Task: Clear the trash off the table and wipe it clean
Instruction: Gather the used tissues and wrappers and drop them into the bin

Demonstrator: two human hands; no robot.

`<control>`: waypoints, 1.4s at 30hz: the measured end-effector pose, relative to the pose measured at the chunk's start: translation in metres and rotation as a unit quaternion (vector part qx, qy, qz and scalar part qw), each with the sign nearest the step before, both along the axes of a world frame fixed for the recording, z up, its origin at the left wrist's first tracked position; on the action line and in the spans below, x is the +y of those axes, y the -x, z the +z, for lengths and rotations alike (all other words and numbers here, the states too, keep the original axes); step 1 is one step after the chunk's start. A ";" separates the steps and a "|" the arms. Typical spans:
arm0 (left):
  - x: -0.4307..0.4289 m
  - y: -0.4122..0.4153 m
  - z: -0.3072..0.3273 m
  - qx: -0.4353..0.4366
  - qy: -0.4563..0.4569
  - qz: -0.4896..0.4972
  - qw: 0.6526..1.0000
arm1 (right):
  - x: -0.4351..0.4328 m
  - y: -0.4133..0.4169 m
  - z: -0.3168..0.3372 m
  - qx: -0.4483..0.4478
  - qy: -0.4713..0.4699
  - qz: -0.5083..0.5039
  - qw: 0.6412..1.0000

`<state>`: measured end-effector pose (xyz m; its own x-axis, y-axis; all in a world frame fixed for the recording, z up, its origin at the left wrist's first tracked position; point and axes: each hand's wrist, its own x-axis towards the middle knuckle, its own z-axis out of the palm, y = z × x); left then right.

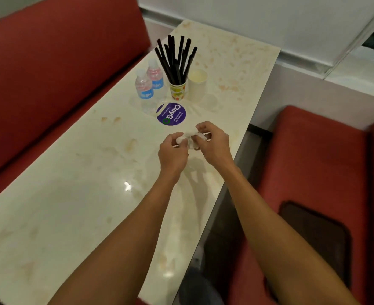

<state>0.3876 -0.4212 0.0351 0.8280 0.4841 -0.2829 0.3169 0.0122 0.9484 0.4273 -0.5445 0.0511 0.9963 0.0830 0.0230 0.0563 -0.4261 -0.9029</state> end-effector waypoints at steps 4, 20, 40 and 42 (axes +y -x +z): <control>0.034 0.070 0.009 -0.027 0.088 -0.003 0.996 | 0.033 0.076 0.003 -0.030 0.033 0.009 0.999; 0.226 0.389 0.008 -0.069 0.172 0.035 0.982 | 0.220 0.395 0.007 -0.001 0.061 0.157 0.986; 0.259 0.550 -0.176 0.089 0.103 0.145 0.980 | 0.243 0.549 -0.131 0.174 0.090 0.265 0.944; 0.250 0.550 -0.201 0.100 0.099 0.152 0.978 | 0.232 0.545 -0.154 0.193 0.099 0.259 0.941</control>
<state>-0.1628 -0.1710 -0.1658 0.5733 0.6177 -0.5383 0.4492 0.3125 0.8370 -0.1182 -0.3123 -0.1034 0.7520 0.5240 -0.3998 -0.0134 -0.5943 -0.8041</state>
